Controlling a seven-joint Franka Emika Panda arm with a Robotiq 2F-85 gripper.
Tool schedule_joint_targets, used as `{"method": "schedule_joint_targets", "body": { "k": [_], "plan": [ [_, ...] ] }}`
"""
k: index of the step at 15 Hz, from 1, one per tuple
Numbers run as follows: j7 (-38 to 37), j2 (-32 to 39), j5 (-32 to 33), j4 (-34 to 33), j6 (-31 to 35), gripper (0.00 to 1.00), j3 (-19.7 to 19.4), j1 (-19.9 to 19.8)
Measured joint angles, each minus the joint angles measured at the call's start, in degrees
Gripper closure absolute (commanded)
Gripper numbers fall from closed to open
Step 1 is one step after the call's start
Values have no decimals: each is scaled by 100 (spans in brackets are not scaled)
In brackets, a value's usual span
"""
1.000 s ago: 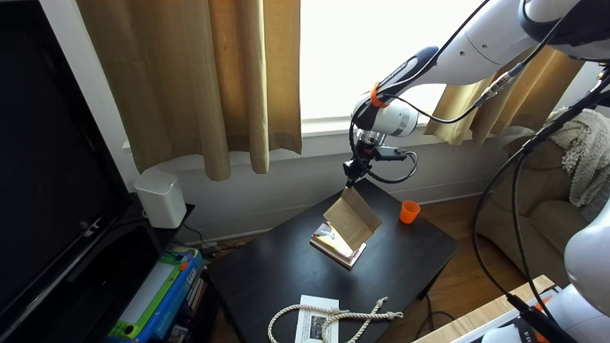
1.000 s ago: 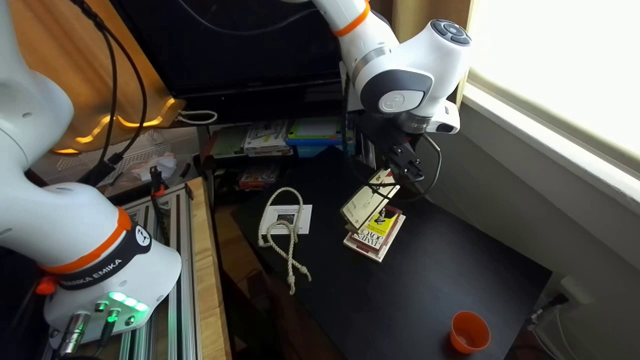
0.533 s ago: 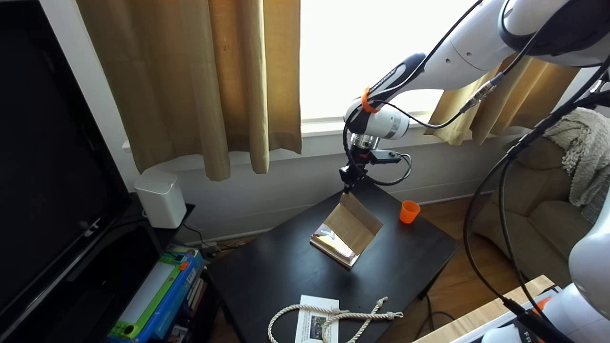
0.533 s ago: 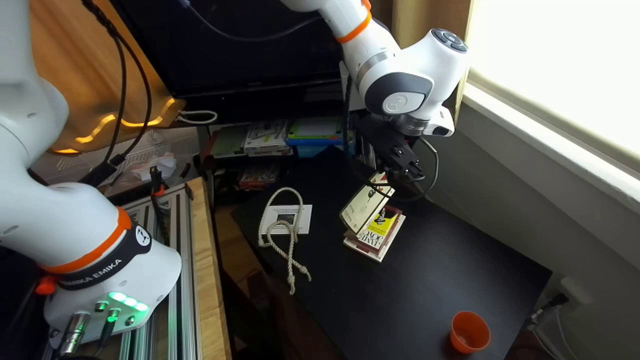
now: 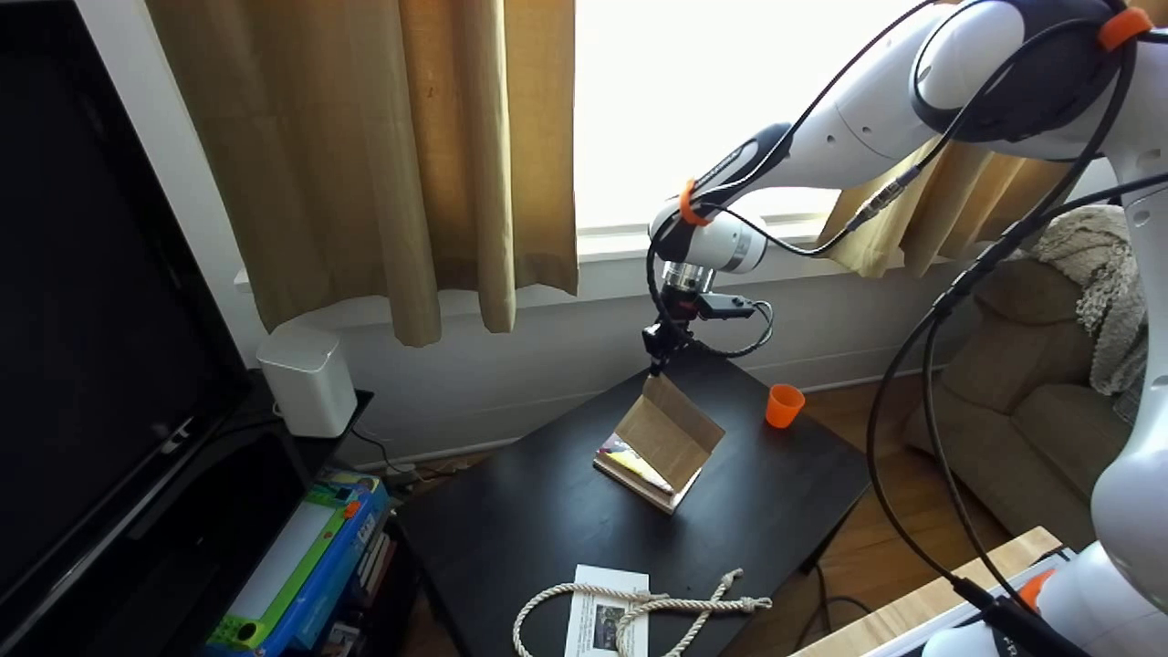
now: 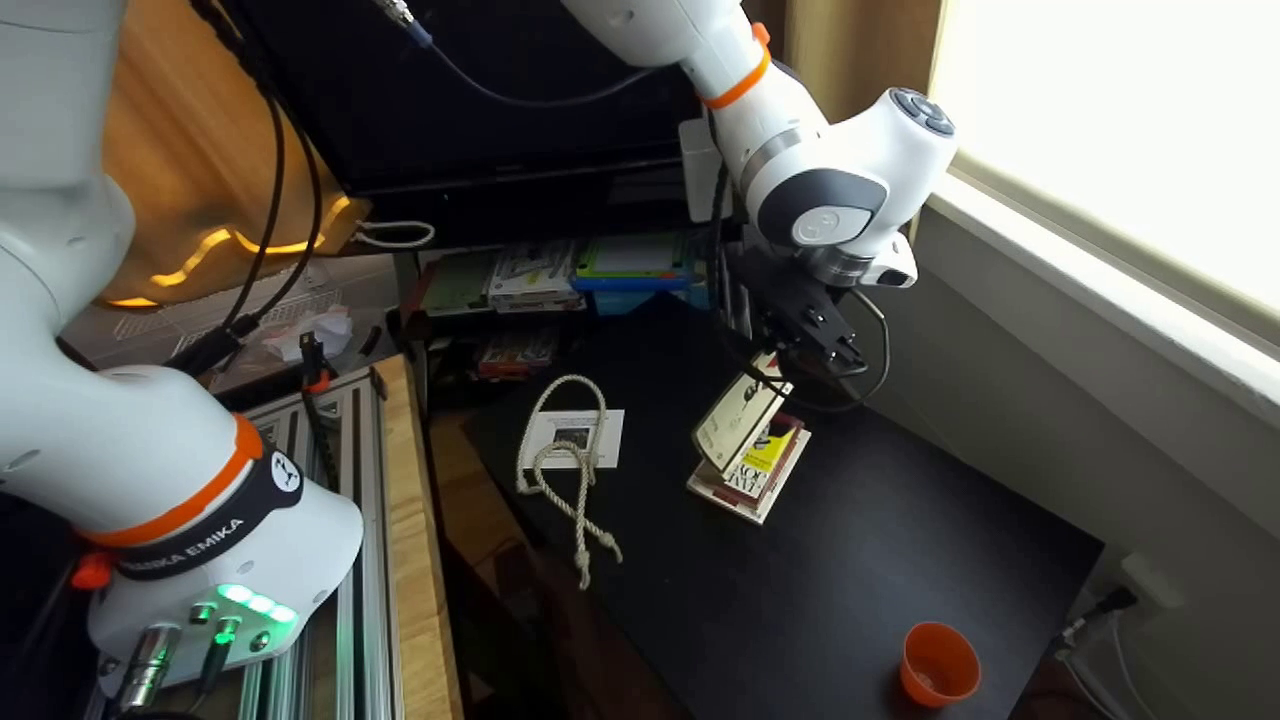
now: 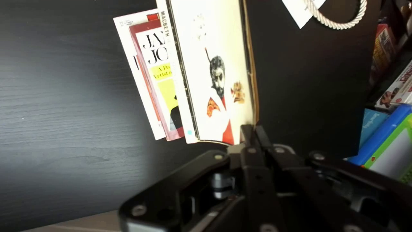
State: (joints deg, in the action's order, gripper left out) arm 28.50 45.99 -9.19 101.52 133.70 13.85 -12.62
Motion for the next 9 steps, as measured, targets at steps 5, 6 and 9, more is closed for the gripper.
{"method": "schedule_joint_targets", "body": {
  "k": [5, 6, 9],
  "plan": [
    [106, 479, 0, -524, -166, 100, 3, 16],
    [113, 571, 0, -610, -211, 100, 7, 25],
    [117, 825, 0, -836, -304, 100, 13, 50]
  ]
}}
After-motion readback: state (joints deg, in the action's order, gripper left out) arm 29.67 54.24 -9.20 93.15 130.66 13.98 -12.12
